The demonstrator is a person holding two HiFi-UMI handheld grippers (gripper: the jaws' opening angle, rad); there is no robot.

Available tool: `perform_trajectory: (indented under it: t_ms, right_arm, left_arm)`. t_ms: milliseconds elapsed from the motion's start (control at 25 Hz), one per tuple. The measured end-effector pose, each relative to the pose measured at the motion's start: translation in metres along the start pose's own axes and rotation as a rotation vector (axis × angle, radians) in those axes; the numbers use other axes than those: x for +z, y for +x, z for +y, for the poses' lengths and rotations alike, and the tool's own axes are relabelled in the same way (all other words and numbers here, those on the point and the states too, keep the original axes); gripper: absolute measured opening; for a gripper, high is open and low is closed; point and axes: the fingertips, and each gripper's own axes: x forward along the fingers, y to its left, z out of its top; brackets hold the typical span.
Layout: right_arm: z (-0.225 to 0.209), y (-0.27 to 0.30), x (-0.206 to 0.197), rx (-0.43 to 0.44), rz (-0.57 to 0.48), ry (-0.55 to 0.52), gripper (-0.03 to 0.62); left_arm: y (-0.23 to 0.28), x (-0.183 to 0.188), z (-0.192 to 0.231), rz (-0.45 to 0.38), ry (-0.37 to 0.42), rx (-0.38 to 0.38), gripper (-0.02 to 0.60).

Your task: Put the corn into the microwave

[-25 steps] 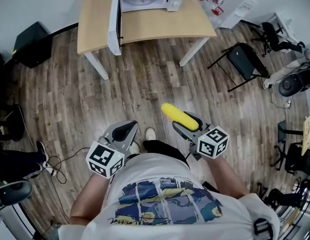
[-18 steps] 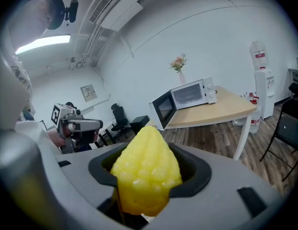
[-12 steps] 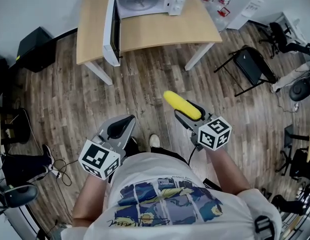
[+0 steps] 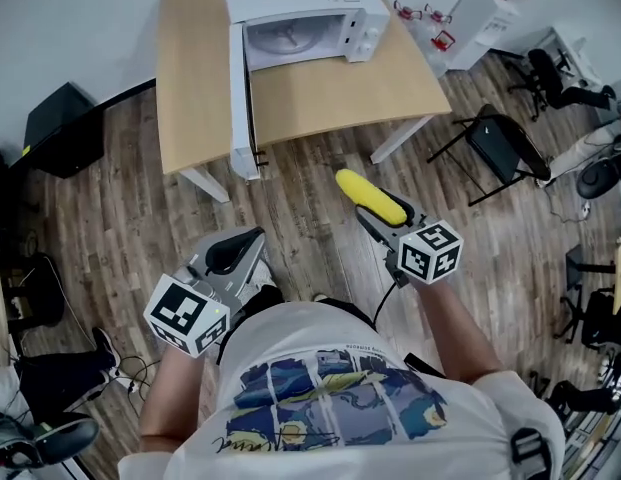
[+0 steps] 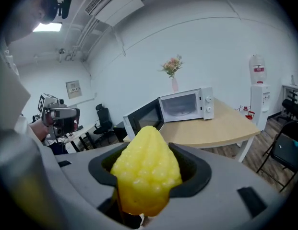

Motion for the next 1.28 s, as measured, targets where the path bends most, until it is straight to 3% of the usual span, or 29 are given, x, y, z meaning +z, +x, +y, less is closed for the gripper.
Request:
perform_trajectory:
  t_ms: [320, 600, 960, 1280]
  right_arm:
    - [-0.021, 0.080, 0.044, -0.107, -0.041, 0.024, 0.256]
    - [-0.069, 0.151, 0.071, -0.108, -0.026, 0.006, 0.256]
    - [-0.145, 0.244, 0.127, -0.069, 0.003, -0.089, 0.256]
    - [-0.198, 0.328, 0.153, -0.030, 0.029, -0.135, 0.256]
  left_arm:
    - [-0.011, 0.021, 0.073, 0.016, 0.047, -0.059, 0.018]
    - [0.016, 0.035, 0.104, 0.013, 0.027, -0.055, 0.044]
    - [0.074, 0.072, 0.130, 0.012, 0.015, -0.007, 0.055]
    - [0.115, 0.086, 0.158, 0.017, -0.024, 0.083, 0.050]
